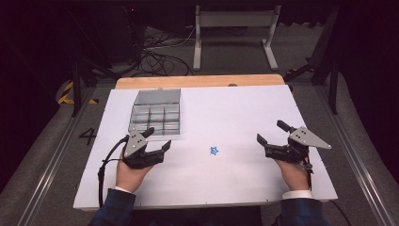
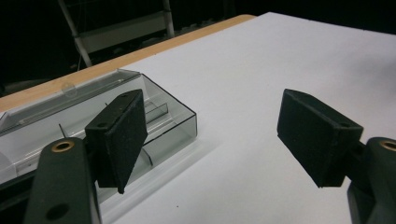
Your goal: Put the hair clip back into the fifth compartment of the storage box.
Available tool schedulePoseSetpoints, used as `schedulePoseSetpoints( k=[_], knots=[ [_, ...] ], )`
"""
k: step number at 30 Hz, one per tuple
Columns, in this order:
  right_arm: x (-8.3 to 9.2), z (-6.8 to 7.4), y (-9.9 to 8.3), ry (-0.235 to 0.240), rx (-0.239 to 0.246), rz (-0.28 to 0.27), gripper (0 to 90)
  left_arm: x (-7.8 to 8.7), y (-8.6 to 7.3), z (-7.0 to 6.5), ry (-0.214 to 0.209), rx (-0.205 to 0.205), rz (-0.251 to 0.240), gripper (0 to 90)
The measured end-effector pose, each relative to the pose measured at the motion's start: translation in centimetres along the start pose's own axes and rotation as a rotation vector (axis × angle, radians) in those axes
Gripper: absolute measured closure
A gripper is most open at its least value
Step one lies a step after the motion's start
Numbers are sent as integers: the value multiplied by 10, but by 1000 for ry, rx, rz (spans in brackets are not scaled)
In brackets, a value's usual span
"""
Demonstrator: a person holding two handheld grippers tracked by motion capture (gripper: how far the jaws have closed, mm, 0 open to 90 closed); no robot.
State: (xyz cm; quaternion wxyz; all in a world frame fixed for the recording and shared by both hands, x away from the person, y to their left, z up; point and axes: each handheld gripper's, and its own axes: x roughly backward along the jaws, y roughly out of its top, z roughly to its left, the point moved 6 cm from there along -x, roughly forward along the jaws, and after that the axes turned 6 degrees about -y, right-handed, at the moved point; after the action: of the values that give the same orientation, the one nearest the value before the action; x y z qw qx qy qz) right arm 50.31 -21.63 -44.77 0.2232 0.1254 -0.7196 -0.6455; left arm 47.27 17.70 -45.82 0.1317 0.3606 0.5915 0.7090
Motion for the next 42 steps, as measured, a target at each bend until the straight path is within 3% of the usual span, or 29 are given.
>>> schedulePoseSetpoints(
  k=[7, 22, 30, 42],
  knots=[
    [0, 0, -1, -2, 7, 12, 97, -16, 3, -5, -46, 22, 17, 267],
    [-1, -1, -2, -20, 25, 17, 100, -47, 10, -29, -111, 1, 60, 314],
    [-1, -1, -2, -22, 26, 15, 103, -68, 7, -40, -131, 8, 138, 349],
    [-1, 0, -2, -11, 23, 18, 110, -92, 6, -55, -203, 64, 183, 426]
  ],
)
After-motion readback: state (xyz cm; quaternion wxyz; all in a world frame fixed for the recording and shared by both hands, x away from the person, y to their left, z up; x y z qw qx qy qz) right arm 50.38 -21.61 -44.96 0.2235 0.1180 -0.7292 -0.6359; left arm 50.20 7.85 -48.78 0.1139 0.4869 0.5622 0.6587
